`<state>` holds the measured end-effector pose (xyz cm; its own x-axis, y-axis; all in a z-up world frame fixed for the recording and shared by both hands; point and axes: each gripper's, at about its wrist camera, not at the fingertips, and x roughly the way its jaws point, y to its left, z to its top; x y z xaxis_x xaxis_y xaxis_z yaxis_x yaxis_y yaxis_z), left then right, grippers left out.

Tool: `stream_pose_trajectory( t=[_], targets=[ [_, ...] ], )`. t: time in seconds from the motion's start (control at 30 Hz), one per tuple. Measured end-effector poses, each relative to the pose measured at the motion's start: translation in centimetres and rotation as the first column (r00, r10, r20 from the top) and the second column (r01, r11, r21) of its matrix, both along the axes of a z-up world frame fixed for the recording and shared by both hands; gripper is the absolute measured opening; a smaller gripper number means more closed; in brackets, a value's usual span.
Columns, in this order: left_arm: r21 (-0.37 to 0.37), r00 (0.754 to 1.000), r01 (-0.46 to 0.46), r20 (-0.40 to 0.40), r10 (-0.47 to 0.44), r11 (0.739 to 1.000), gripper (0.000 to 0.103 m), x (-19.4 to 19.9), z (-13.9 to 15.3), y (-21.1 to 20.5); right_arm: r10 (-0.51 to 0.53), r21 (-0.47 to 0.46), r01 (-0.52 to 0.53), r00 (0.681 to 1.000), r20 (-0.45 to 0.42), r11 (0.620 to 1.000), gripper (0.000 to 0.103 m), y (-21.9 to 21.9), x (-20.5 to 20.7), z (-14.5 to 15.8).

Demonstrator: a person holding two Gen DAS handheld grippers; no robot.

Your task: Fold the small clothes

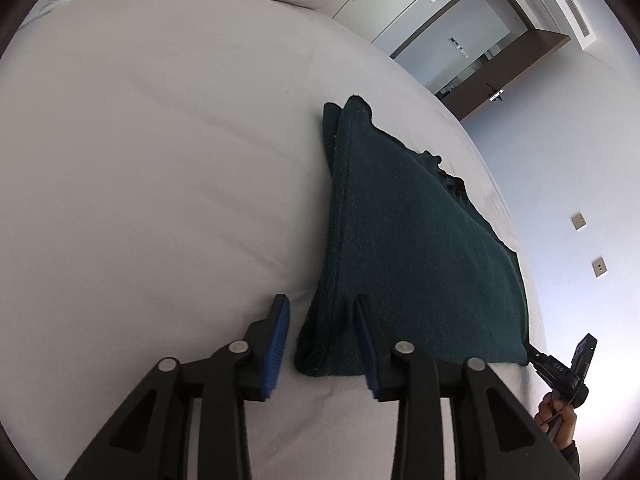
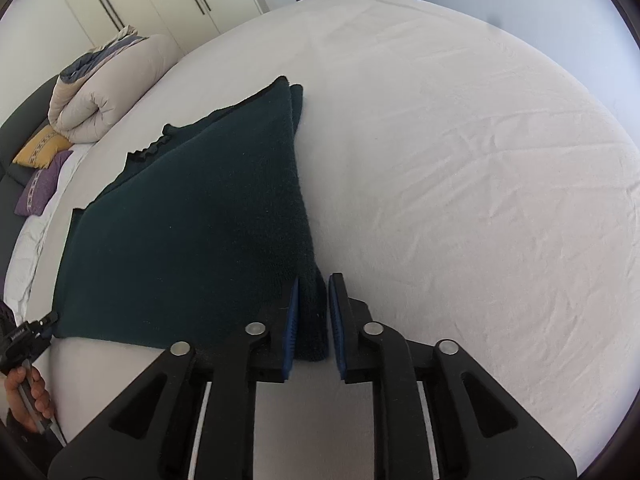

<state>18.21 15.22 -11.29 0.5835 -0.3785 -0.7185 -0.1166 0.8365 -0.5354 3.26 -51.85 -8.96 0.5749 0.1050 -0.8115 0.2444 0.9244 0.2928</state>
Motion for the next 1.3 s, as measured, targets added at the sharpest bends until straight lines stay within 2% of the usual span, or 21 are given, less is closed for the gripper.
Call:
stream_pose_trajectory(
  t=[0.03, 0.1, 0.17, 0.27, 0.33, 0.37, 0.47, 0.53, 0.57, 0.6, 0.63, 0.67, 0.73, 0.8, 0.87, 0.93, 1.03, 1.1, 1.17, 1.27, 1.3],
  targets=[
    [0.028, 1.000, -0.018, 0.016, 0.018, 0.999, 0.051, -0.6, 1.0, 0.2, -0.027, 0.035, 0.026, 1.000, 0.013, 0.999, 0.024, -0.6, -0.5, 0.5],
    [0.100, 0.997, -0.027, 0.078, 0.019, 0.995, 0.052, -1.3, 3.3, 0.0, -0.099, 0.071, 0.094, 0.992, 0.076, 0.993, 0.030, -1.7, -2.0, 2.0],
    [0.189, 0.991, 0.011, 0.127, -0.036, 0.982, 0.052, -1.0, 5.6, -1.6, -0.159, 0.113, 0.143, 0.976, 0.147, 0.983, 0.057, -2.3, -3.1, 3.6],
    [0.256, 0.974, 0.120, 0.155, -0.163, 0.959, 0.052, 0.7, 7.3, -5.7, -0.105, 0.276, 0.045, 0.973, 0.207, 0.960, 0.057, -0.7, -2.1, 5.1],
    [0.276, 0.964, 0.178, 0.143, -0.224, 0.944, 0.054, 2.3, 7.0, -9.1, -0.025, 0.358, -0.056, 0.976, 0.216, 0.932, 0.057, 2.4, 0.0, 5.2],
    [0.276, 0.960, 0.199, 0.137, -0.243, 0.941, 0.054, 3.0, 6.4, -10.6, 0.014, 0.411, -0.104, 0.976, 0.217, 0.906, 0.057, 4.1, 1.2, 4.7],
    [0.307, 0.958, 0.239, 0.081, -0.276, 0.921, 0.054, 5.1, 3.9, -14.3, 0.061, 0.573, -0.151, 0.983, 0.173, 0.806, 0.056, 8.6, 4.3, 1.9],
    [0.343, 0.962, 0.248, 0.021, -0.271, 0.906, 0.054, 5.7, 1.8, -15.3, 0.107, 0.638, -0.170, 0.985, 0.136, 0.751, 0.056, 11.4, 5.8, -0.5],
    [0.360, 0.963, 0.252, 0.001, -0.270, 0.899, 0.054, 5.7, 0.8, -15.3, 0.133, 0.659, -0.171, 0.985, 0.108, 0.732, 0.056, 12.6, 6.4, -1.8],
    [0.371, 0.961, 0.245, 0.026, -0.274, 0.896, 0.054, 5.2, 0.6, -15.2, 0.146, 0.668, -0.157, 0.987, 0.073, 0.727, 0.056, 13.4, 6.5, -3.1],
    [0.394, 0.959, 0.246, 0.033, -0.281, 0.886, 0.054, 4.8, 0.6, -15.1, 0.146, 0.663, -0.140, 0.988, 0.047, 0.736, 0.050, 13.8, 6.6, -4.2],
    [0.418, 0.957, 0.251, 0.031, -0.289, 0.873, 0.054, 4.2, 0.6, -15.0, 0.138, 0.647, -0.137, 0.989, 0.049, 0.750, 0.034, 13.8, 6.4, -4.7],
    [0.432, 0.956, 0.250, 0.031, -0.291, 0.866, 0.055, 3.4, 0.6, -14.3, 0.119, 0.650, -0.126, 0.991, 0.055, 0.750, 0.025, 12.5, 6.0, -5.3],
    [0.411, 0.958, 0.245, 0.034, -0.284, 0.878, 0.054, 3.0, 0.5, -13.2, 0.045, 0.656, -0.074, 0.997, 0.061, 0.751, 0.024, 9.9, 5.3, -5.5],
    [0.390, 0.964, 0.229, 0.040, -0.264, 0.892, 0.053, 2.5, 0.7, -12.0, -0.027, 0.627, -0.023, 0.997, 0.070, 0.779, 0.024, 6.8, 4.7, -5.3],
    [0.381, 0.968, 0.215, 0.041, -0.249, 0.899, 0.048, 2.1, 0.7, -11.0, -0.094, 0.621, 0.027, 0.993, 0.076, 0.784, 0.023, 3.6, 3.6, -5.2],
    [0.366, 0.973, 0.195, 0.045, -0.227, 0.910, 0.044, 1.4, 0.9, -10.0, -0.220, 0.571, 0.129, 0.971, 0.094, 0.811, 0.023, -0.8, 1.3, -4.5],
    [0.349, 0.975, 0.187, 0.047, -0.217, 0.918, 0.044, 0.6, 1.3, -9.1, -0.280, 0.576, 0.177, 0.955, 0.095, 0.798, 0.023, -3.1, 0.0, -4.0],
    [0.359, 0.980, 0.166, 0.047, -0.195, 0.918, 0.044, -0.2, 1.9, -8.3, -0.342, 0.500, 0.250, 0.935, 0.098, 0.829, 0.027, -4.3, -1.2, -2.6],
    [0.385, 0.986, 0.105, 0.078, -0.145, 0.917, 0.048, -0.4, 3.7, -7.6, -0.346, 0.496, 0.229, 0.925, 0.158, 0.838, 0.027, -4.3, -1.4, -0.3],
    [0.388, 0.984, 0.095, 0.103, -0.145, 0.917, 0.052, -0.3, 4.5, -7.5, -0.326, 0.484, 0.205, 0.928, 0.181, 0.851, 0.027, -3.5, -0.7, 0.6]
  ],
)
